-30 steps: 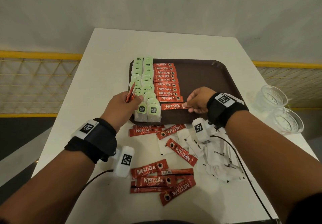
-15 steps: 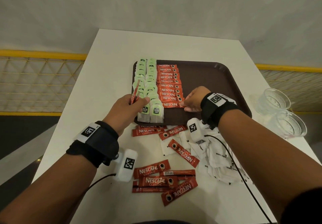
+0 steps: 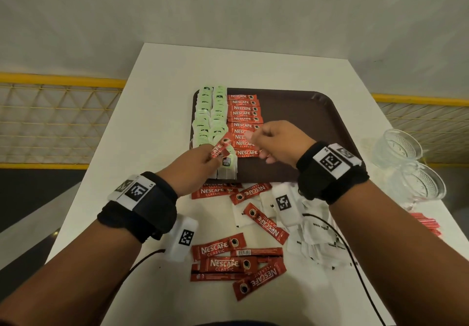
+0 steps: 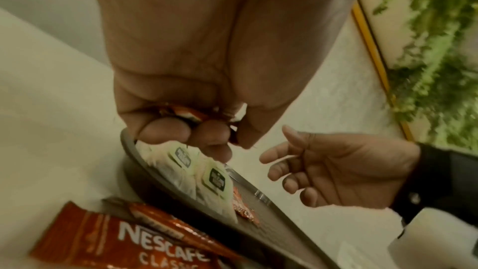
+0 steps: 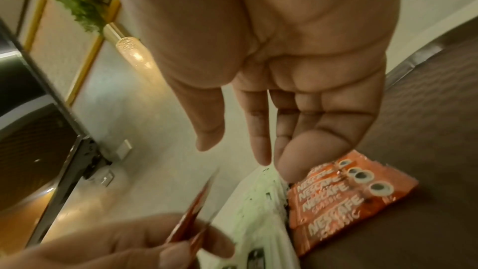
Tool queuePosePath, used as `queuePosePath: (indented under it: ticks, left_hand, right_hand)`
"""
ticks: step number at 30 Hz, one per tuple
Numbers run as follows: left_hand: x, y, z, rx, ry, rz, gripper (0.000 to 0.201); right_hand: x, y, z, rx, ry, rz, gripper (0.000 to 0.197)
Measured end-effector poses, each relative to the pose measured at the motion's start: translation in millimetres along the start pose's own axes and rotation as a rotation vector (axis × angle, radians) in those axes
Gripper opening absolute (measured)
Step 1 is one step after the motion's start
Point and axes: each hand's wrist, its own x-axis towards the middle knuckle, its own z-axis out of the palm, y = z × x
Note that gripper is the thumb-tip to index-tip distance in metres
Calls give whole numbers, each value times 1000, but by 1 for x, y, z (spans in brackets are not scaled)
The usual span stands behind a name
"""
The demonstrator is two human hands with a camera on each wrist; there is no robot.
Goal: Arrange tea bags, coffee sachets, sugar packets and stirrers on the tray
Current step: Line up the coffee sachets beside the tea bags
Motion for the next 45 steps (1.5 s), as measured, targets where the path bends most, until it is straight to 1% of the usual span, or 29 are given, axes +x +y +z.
queuePosePath:
  ticks: [2, 3, 5, 8, 10, 12, 15, 17, 20, 22, 25, 28, 30, 32, 37, 41, 45]
  left_hand:
    - [0, 3, 2, 185, 10, 73, 23]
    - [-1, 4, 3, 233, 10, 97, 24]
    - [0, 5, 5, 248, -4, 120, 25]
    - [0, 5, 6, 226, 20, 139, 27]
    - [0, 6, 7, 214, 38, 159, 30]
    - [-1, 5, 7, 180, 37, 158, 35]
    - [-2, 1, 4, 139, 57, 140, 40]
    - [-3, -3, 0, 84, 72, 121, 38]
    - [-6, -7, -3, -39, 95, 64, 35]
    - [-7, -9, -4, -56, 106, 55, 33]
    - [-9, -11, -2, -71, 110, 54, 27]
    - [-10, -11, -1, -84, 122, 66, 29]
    - [-11, -10, -1, -103, 128, 63, 31]
    - [-12, -9, -1, -124, 135, 61, 30]
    - [-12, -9, 0, -162, 132, 60, 32]
    - [-10, -9, 1, -125, 102, 78, 36]
    - [-8, -9, 1, -107, 87, 78, 39]
  right_hand:
    - [-5, 0, 10, -36, -20, -49, 31]
    - [-6, 1, 14, -34, -29, -66, 31]
    - [-5, 3, 19, -20, -18, -86, 25]
    - [-5, 7, 20, 24, 39, -117, 8]
    - [-5, 11, 19, 46, 52, -127, 5]
    - [-7, 17, 15, 86, 58, -100, 7]
    - [-8, 28, 5, 178, 109, -16, 8]
    - [-9, 35, -4, 218, 129, 45, 9]
    - [-10, 46, -13, 292, 90, 117, 5]
    - [-9, 53, -17, 296, 86, 152, 5]
    - [-7, 62, -21, 240, 100, 216, 7]
    - [-5, 68, -19, 154, 116, 280, 6]
    - [0, 67, -15, 72, 138, 283, 7]
    - [5, 63, -11, -27, 153, 287, 11]
    - [21, 55, 0, -231, 111, 311, 20]
    - [28, 55, 9, -324, 129, 266, 23]
    - [34, 51, 9, -378, 113, 291, 31]
